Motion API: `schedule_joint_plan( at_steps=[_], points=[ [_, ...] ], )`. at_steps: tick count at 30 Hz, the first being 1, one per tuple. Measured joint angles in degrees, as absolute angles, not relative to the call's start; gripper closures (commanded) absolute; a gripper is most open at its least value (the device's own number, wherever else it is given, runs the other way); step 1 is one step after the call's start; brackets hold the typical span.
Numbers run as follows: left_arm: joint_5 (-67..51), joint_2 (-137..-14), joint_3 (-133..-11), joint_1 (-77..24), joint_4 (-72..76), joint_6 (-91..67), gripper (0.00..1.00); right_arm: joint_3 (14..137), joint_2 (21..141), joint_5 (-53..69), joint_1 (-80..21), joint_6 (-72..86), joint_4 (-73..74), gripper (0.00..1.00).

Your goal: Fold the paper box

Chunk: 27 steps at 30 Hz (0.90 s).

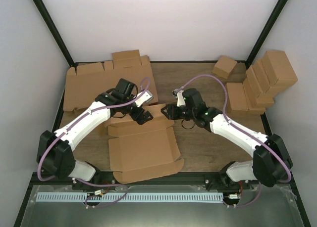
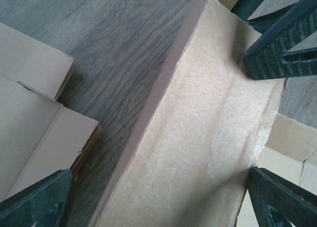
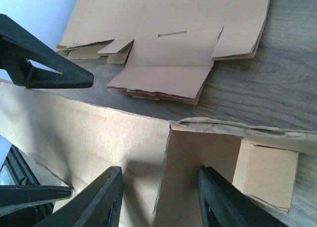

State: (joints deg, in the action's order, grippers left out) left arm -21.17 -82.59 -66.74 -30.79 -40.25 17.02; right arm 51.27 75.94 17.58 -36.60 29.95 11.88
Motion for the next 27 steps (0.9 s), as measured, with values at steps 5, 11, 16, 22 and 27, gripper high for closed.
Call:
schedule_joint_plan(
  at_steps=[5,11,16,22,27],
  points=[
    [-20.9,-82.7,-67.0,-30.9,-40.4,18.4,0.06,51.3,76.4,17.6,-36.6,29.2,11.0,0.56],
    [-21.4,-82.6,-67.0,-31.1,-40.4,18.6,0.06,51.3,77.2,18.0,-36.6,28.7,9.8,0.55],
    [-22.9,-82.1,-66.9,-31.1,-40.0,18.6,0.06,53.6,80.1,19.0,-36.6,26.9,9.5,0.55],
    [-22.2,-82.0,-66.9,-31.0,-39.9,18.5,0.05,56.6,83.4,19.6,-36.5,25.0,9.4,0.55],
    [-18.5,-82.0,-66.8,-31.0,-39.4,17.5,0.02,61.9,88.4,19.4,-36.5,23.6,9.5,0.55]
  ],
)
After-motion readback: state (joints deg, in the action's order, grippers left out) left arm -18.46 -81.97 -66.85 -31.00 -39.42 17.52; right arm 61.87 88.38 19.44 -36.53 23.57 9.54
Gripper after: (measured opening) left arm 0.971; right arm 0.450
